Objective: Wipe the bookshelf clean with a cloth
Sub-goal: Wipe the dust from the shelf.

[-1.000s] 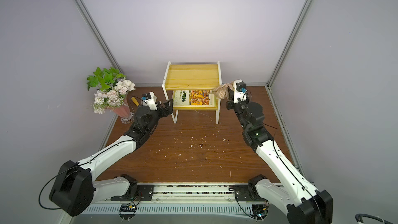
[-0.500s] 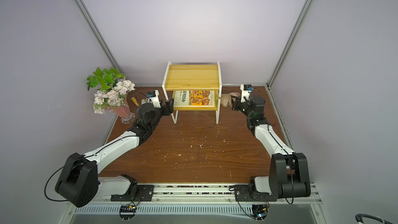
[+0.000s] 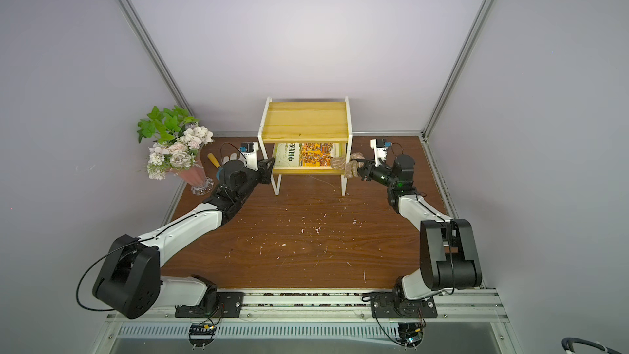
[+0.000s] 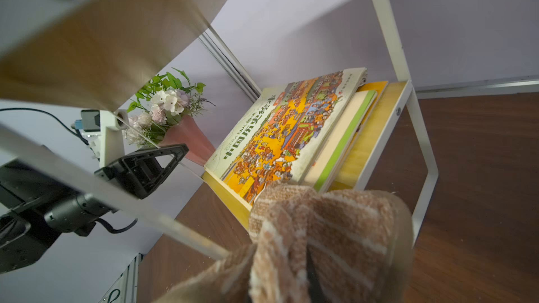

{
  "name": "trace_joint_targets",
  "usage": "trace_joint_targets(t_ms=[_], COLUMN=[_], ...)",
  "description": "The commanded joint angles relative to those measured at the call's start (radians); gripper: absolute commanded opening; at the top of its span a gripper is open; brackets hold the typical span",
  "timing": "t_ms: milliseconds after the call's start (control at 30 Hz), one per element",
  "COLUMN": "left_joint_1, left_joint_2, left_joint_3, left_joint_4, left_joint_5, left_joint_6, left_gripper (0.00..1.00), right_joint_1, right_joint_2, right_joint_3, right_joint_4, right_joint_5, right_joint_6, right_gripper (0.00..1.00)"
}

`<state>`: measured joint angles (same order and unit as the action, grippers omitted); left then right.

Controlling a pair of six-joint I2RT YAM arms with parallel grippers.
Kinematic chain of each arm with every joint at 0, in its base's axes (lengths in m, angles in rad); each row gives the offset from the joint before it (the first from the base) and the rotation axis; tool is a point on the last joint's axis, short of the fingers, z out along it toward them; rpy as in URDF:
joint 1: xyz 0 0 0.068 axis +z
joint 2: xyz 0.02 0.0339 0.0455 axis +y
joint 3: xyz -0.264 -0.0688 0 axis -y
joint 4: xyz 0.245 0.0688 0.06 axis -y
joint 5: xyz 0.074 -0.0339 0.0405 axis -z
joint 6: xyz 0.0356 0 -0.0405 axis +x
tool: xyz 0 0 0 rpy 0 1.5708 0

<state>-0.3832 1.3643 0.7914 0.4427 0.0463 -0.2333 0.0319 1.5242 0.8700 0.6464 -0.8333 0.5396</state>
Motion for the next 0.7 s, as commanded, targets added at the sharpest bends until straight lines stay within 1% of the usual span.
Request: trace_joint_targets(t_ms=[0,100,200,233,267,333,367,433,467,533,567,667], left_joint_1=[-0.006,-0.006,-0.006,-0.006,-0.006,-0.006,-0.006,-0.006,-0.006,-0.006,-0.006,-0.006], left_joint_2=[0.010,0.012,0.015,0.015,0.017,0.022,0.023,0.023,0.022,0.015,0.012,0.006], left_joint_3=[0.035,0.034,0.034,0.034,0.036,0.047,0.056,0.066,0.067,0.064,0.063,0.063], left_joint_4=[-0.021,-0.021,-0.024,-0.025,-0.029,-0.048,-0.064,-0.088,-0.093,-0.092,-0.092,-0.094], left_joint_5=[0.081,0.081,0.072,0.068,0.061,0.052,0.046,0.039,0.037,0.035,0.036,0.044], left_joint_6=[-0.024,-0.021,-0.015,-0.014,-0.011,0.004,0.018,0.050,0.068,0.100,0.113,0.138], left_gripper=[0.12,0.02,0.00,0.00,0.00,0.00,0.00,0.00,0.00,0.00,0.00,0.00], right_joint_1=[0.009,0.009,0.008,0.007,0.005,0.005,0.005,0.005,0.006,0.006,0.007,0.007], right_joint_2=[-0.048,-0.048,-0.025,-0.021,-0.019,-0.007,0.012,0.060,0.094,0.171,0.223,0.370], right_joint_3=[0.187,0.173,0.044,-0.006,-0.044,-0.061,-0.046,0.018,0.065,0.184,0.268,0.559], right_joint_4=[0.062,0.085,0.152,0.147,0.119,0.026,0.005,-0.002,0.011,0.043,0.041,-0.096], right_joint_5=[-0.047,-0.006,-0.040,-0.021,0.024,0.115,0.134,0.111,0.087,0.080,0.091,0.144], right_joint_6=[0.027,0.036,0.048,0.029,-0.014,-0.097,-0.120,-0.118,-0.099,-0.072,-0.063,-0.061], right_gripper=[0.00,0.00,0.00,0.00,0.00,0.00,0.00,0.00,0.00,0.00,0.00,0.00])
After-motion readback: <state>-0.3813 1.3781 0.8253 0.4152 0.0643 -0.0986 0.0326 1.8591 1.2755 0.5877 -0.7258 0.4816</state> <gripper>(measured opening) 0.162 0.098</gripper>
